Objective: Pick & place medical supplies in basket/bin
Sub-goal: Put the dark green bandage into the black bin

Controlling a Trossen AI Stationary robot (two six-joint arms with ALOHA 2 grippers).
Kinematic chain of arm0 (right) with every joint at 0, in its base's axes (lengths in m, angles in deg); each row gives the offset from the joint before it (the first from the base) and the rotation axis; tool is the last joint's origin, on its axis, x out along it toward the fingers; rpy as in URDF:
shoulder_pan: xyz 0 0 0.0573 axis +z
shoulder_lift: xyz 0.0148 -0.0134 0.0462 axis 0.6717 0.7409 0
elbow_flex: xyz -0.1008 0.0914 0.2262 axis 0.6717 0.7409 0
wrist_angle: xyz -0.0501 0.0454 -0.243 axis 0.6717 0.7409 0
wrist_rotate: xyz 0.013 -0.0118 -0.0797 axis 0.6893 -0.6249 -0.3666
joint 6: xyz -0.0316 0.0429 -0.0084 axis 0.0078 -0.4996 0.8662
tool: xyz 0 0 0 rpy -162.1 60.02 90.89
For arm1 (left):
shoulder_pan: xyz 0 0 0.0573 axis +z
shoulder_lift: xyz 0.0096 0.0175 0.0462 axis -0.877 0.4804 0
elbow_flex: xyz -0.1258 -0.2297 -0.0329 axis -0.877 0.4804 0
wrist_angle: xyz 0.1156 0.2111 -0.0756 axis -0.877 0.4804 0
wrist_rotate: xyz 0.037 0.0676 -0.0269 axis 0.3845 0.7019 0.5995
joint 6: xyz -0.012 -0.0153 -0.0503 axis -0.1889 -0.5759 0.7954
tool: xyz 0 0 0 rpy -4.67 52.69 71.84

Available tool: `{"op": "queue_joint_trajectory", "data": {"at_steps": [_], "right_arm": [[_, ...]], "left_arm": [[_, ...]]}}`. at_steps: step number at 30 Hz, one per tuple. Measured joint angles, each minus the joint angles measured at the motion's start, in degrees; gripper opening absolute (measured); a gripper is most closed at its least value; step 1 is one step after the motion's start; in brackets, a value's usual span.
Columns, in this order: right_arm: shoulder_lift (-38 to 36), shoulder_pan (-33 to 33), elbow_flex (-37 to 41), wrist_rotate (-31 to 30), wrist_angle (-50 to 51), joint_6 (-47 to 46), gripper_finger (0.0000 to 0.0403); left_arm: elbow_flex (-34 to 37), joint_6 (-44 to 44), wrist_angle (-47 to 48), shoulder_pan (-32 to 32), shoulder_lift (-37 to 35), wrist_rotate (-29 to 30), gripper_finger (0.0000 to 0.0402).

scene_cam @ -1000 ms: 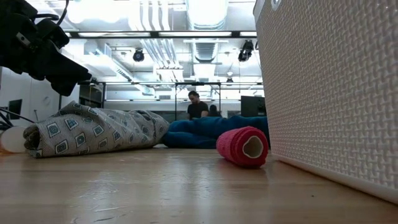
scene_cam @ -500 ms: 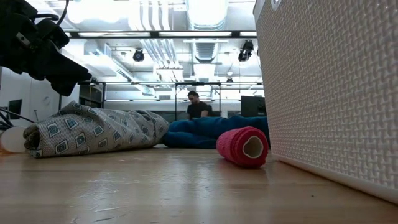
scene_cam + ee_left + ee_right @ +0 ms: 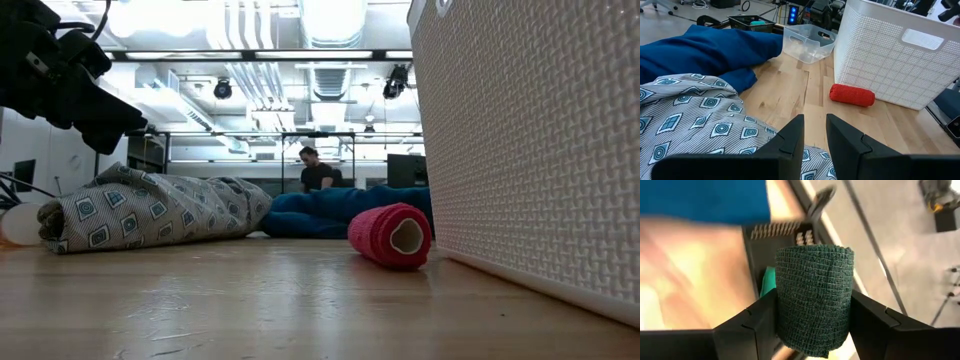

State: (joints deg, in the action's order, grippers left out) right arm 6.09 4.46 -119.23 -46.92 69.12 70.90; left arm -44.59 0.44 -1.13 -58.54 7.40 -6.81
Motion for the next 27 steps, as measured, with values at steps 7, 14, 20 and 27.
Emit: {"op": "queue_joint_trajectory", "data": {"at_steps": [7,14,20,27], "right_arm": [[0.04,-0.02,3.76,-2.74,4.24,-3.81,0.0196],[-0.02,-0.02,7.85,-2.98,3.98,-6.63,0.0196],[-0.02,-0.04,12.08,-2.97,0.16,-11.87,0.0196],[-0.04,-0.04,15.67,-3.05,-5.27,-12.91,0.0196]], "left_arm": [[0.01,0.00,0.00,0.00,-0.01,0.01,0.0087],[0.01,0.00,0.01,-0.01,0.01,0.01,0.0087],[0.01,0.00,0.01,-0.02,0.01,0.01,0.0088],[0.01,0.00,0.00,-0.01,0.01,0.00,0.0088]]}}
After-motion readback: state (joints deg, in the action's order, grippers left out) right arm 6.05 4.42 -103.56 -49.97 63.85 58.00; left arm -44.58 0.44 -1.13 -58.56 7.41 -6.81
